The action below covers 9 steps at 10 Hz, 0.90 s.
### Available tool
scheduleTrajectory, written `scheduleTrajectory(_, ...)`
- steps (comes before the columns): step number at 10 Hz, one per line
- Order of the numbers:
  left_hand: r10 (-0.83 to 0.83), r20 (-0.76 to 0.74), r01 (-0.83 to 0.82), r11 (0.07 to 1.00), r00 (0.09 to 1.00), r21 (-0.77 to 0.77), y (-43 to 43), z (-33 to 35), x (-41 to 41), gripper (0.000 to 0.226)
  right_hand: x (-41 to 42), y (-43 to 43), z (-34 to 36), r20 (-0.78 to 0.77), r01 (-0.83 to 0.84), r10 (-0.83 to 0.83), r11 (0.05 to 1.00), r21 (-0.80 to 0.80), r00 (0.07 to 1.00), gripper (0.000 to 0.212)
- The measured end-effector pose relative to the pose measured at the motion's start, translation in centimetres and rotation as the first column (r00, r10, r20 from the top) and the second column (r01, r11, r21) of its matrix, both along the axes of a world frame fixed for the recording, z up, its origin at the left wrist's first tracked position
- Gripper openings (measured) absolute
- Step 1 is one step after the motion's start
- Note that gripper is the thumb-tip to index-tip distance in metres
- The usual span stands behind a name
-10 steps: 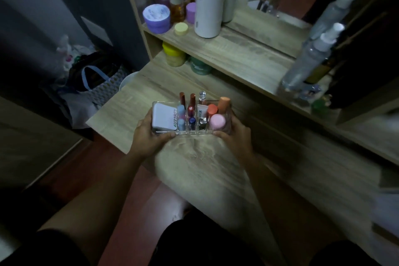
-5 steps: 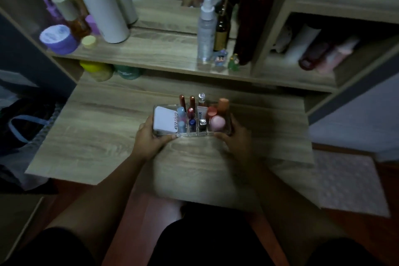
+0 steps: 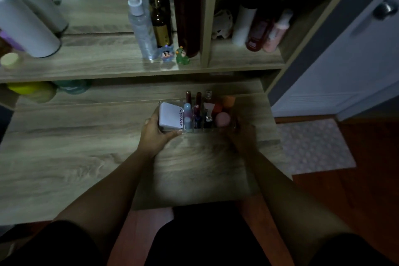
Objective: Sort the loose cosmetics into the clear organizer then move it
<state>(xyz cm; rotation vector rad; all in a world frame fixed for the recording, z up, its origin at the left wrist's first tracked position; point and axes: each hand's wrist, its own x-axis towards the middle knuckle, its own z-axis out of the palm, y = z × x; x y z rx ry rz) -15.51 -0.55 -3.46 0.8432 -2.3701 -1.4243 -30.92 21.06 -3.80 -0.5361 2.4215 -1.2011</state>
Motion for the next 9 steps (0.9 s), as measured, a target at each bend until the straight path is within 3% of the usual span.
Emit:
scheduleTrajectory(4,-0.001,-0.003,0.001,1.000,1.000,-0.026,-0.2,0.1,-2.0,0.084,-2.4,0.0,0.3,-0.069,-0.085,0.086,0.996,0.025,0.994,0.068)
scheduleTrajectory(8,-0.016,0.028,0.018,0.999,0.999,-0.049,0.1,1.2,-1.9,0.084,-2.5,-0.2,0.4,-0.017,-0.154,0.153,0.985,-0.081,0.988,0.067)
scheduleTrajectory(9,0.019,0.074,-0.009,0.992,0.997,-0.130,0.9,2.2,-1.3,0.082,-2.0,-0.1,0.9,0.017,-0.151,0.152,0.986,-0.073,0.988,0.062)
